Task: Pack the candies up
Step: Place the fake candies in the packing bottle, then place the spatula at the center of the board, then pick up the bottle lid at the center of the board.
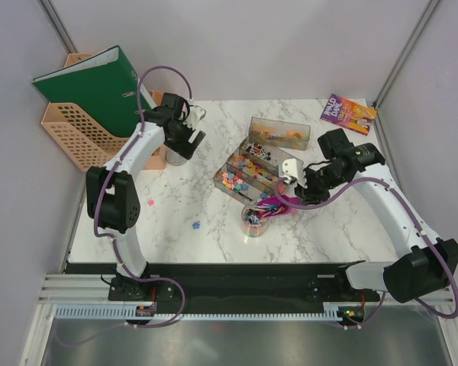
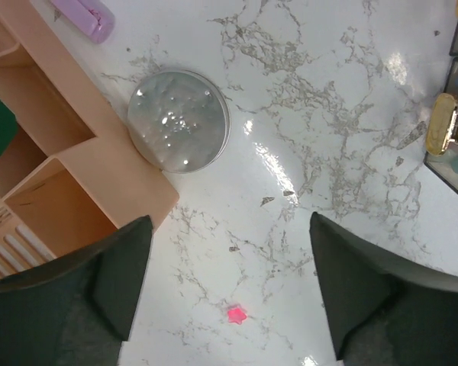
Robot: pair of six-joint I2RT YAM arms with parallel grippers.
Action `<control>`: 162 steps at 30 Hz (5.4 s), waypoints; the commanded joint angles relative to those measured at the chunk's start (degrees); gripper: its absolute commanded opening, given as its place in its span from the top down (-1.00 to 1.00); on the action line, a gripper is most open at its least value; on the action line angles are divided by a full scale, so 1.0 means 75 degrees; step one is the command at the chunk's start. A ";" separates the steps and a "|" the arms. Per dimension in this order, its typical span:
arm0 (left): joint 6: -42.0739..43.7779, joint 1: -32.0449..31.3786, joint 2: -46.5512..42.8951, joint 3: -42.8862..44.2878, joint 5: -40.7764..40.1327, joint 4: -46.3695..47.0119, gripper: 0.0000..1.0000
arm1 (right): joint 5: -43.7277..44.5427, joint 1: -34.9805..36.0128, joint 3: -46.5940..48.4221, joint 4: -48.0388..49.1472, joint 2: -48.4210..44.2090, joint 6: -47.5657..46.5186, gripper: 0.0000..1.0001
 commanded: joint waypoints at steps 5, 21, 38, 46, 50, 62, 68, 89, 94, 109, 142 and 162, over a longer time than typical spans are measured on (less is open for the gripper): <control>-0.0416 0.0020 -0.0382 0.0555 0.0514 0.0244 -1.00 | 0.0885 0.0391 0.0638 -0.0494 0.0154 -0.0189 1.00; -0.0815 0.0020 -0.0254 0.0941 0.0011 0.0315 -1.00 | 0.2069 0.1329 0.1646 -0.1069 0.0588 0.0349 1.00; -0.1225 0.0009 0.0471 0.2121 -0.0459 -0.0094 -1.00 | 0.0581 -0.3941 -0.1349 0.3228 -0.1276 0.3483 1.00; -0.1225 0.0009 0.1246 0.2817 0.0280 -0.0857 -0.82 | 0.1015 -0.4729 -0.1916 0.6381 0.0773 0.5810 1.00; -0.1120 0.0009 0.1504 0.2805 0.0093 -0.0717 -0.75 | 0.1108 -0.4754 -0.1518 0.7004 0.1758 0.6396 1.00; 0.0368 0.0009 0.1809 0.1740 -0.0048 -0.0237 -0.27 | 0.1204 -0.4718 -0.1822 0.8424 0.3176 0.7475 0.24; 0.0965 0.0020 0.2406 0.1902 -0.0774 0.0150 -0.78 | 0.0898 -0.4566 -0.1120 0.7909 0.3306 0.7405 -0.96; 0.0486 0.0161 0.3544 0.2501 0.1909 -0.1396 -0.49 | 0.0616 -0.4496 0.0392 0.6385 0.3493 0.6807 -0.96; 0.0252 0.0056 0.3473 0.2184 0.2237 -0.1396 -0.44 | 0.0546 -0.4437 0.0861 0.6139 0.3821 0.6702 -0.96; 0.0251 -0.0543 0.1892 0.1622 0.0912 -0.0201 -1.00 | 0.0382 -0.4261 0.1237 0.5845 0.4150 0.6432 -0.96; 0.0521 -0.0261 0.2817 0.1411 0.1065 -0.0459 -1.00 | 0.0393 -0.3828 0.1143 0.5658 0.3974 0.6303 -0.96; 0.0509 -0.0272 0.2080 0.1434 0.1123 -0.0494 -0.80 | 0.0604 -0.3675 0.1342 0.5354 0.3729 0.6233 -0.96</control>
